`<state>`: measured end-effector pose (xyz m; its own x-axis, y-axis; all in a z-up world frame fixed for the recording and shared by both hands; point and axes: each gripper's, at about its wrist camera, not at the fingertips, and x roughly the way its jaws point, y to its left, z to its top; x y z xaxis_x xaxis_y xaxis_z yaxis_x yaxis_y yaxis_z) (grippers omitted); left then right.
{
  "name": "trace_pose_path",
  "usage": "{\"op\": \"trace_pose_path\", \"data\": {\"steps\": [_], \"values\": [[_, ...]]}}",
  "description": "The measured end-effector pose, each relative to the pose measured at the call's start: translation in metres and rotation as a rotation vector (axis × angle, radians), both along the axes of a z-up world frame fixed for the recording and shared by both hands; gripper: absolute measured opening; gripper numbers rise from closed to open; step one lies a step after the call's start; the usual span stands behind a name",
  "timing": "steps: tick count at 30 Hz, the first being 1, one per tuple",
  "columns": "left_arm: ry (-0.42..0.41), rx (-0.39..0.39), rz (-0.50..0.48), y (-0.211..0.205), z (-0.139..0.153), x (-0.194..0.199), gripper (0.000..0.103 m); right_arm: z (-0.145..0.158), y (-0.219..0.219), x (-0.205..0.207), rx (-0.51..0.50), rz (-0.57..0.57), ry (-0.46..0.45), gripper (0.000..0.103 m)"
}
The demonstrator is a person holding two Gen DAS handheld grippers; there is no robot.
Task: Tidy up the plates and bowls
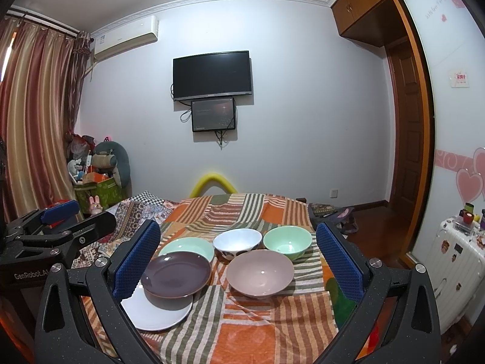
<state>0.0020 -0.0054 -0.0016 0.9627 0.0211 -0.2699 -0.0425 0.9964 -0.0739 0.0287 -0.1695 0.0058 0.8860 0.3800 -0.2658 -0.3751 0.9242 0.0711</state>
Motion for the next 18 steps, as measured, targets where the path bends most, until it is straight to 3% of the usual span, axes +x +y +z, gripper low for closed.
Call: {"op": "trace_pose_path", "data": {"steps": [18], "values": [[0.015,0.013,0.0,0.008,-0.007,0.005,0.103,-0.01,0.008,0.009,0.008,0.018,0.042,0.102]]}}
